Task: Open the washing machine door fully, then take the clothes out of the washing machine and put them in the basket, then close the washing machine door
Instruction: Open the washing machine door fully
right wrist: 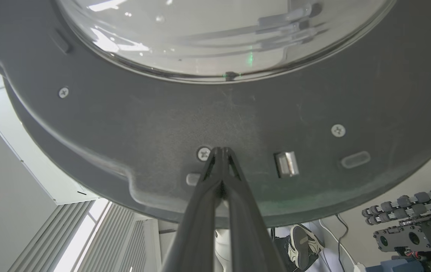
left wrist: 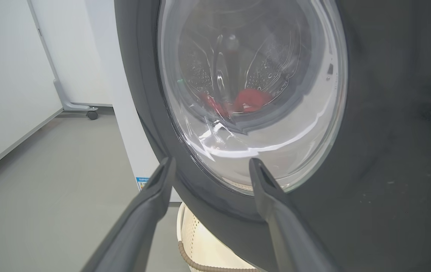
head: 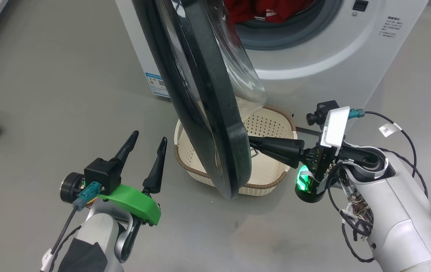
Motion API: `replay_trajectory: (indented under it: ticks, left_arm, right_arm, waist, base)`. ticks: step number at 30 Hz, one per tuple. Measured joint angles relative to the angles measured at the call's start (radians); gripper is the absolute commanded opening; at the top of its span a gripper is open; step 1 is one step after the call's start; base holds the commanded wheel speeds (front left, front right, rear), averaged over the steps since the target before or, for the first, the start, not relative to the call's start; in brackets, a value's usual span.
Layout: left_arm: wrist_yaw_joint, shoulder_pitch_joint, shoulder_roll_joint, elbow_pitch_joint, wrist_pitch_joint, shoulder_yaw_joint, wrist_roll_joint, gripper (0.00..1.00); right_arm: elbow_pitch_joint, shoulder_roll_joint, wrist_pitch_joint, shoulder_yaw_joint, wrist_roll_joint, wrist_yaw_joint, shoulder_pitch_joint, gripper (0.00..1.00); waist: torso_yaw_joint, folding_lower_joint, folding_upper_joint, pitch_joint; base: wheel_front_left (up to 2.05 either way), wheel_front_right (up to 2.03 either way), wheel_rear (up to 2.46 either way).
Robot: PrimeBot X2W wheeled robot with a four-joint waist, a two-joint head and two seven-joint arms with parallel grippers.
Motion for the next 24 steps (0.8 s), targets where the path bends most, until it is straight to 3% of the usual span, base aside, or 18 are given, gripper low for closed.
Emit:
replay_trajectory:
  ticks: [24]
  left_arm:
    - [0.01, 0.019, 0.0, 0.005, 0.0, -0.025, -0.031, 1.0]
  right_arm:
    - [-0.061, 0.0, -0.056, 0.107, 0.054, 0.0, 0.054, 0.0]
  waist:
    - [0.132, 0.0, 0.0, -0.028]
  base:
    - [0.0, 0.0, 0.0]
